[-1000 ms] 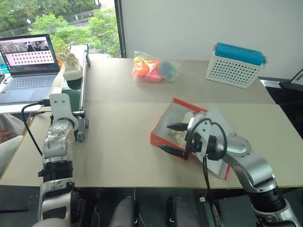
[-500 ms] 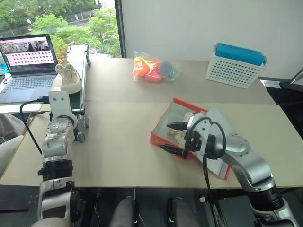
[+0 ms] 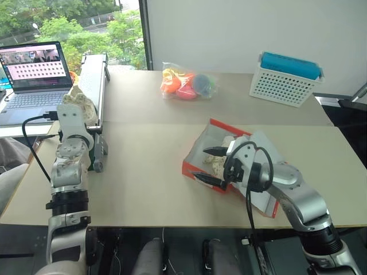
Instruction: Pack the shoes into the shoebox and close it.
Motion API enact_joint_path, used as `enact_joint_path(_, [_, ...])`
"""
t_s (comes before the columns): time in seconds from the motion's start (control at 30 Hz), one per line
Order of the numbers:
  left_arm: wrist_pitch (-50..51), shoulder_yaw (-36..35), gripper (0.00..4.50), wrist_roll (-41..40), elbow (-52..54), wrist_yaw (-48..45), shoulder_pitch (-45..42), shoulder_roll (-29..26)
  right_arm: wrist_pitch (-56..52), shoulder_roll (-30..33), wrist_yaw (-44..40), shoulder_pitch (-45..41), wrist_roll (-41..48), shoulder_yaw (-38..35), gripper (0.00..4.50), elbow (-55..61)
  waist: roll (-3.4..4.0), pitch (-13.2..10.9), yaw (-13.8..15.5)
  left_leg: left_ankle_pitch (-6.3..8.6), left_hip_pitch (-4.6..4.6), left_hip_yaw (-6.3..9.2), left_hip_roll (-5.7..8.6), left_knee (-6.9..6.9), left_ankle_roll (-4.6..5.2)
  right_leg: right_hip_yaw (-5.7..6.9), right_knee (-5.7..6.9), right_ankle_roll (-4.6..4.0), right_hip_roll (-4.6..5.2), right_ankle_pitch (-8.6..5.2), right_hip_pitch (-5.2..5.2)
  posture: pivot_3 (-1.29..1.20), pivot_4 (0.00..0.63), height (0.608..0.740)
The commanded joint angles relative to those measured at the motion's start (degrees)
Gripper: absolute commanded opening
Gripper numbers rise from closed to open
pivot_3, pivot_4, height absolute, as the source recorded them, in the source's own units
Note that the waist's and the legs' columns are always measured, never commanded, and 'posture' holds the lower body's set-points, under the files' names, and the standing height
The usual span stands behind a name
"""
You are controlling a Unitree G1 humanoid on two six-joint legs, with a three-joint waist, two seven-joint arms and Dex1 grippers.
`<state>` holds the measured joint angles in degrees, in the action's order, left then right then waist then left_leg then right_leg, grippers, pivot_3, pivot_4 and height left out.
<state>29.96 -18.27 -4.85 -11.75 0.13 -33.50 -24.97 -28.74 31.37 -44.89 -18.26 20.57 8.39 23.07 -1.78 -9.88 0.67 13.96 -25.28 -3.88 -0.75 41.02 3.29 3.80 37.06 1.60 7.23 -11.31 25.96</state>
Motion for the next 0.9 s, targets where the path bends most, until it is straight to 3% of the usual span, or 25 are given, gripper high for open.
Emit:
enact_joint_path(0.03, [-0.72, -0.86, 4.5, -0.66, 0.79, 0.32, -1.69, -0.33, 1.6, -0.27, 0.3, -0.25, 0.03, -0.96, 4.49, 1.38, 0.0, 0.0, 0.0, 0.0, 0.0, 0.0, 0.0, 0.0, 0.0, 0.0, 0.0, 0.0, 0.0, 0.0, 0.0, 0.0, 0.15, 0.699])
enact_joint_path(0.23, [4.13, -1.05, 4.5, -2.88, 0.4, 0.04, -1.24, 1.78, 1.35, -0.22, 0.44, -0.32, -0.17, -1.12, 4.49, 1.5, 0.0, 0.0, 0.02, 0.0, 0.0, 0.0, 0.0, 0.02, 0.0, 0.0, 0.01, 0.0, 0.0, 0.0, -0.01, 0.0, 0.15, 0.699])
enact_joint_path(0.57, [6.01, -1.94, 1.36, -4.28, 1.33, 1.34, -1.55, 3.21, 0.96, -0.13, 0.89, -0.56, -0.33, -1.45, 4.5, 1.27, 0.0, 0.02, 0.19, -0.01, 0.34, 0.06, 0.0, 0.01, -0.01, 0.05, 0.01, 0.0, 0.0, 0.0, -0.41, 0.0, 0.15, 0.699])
enact_joint_path(0.9, [6.67, -2.0, 1.36, -4.67, 1.07, 2.01, -1.76, 3.53, 0.64, -0.22, 2.25, -0.72, -0.13, -1.85, 4.5, 0.93, 0.0, 0.02, 0.59, 0.02, 0.75, 0.11, 0.0, -0.05, 0.01, 0.11, -0.08, 0.02, 0.03, -0.03, -0.84, 0.0, 0.15, 0.699])
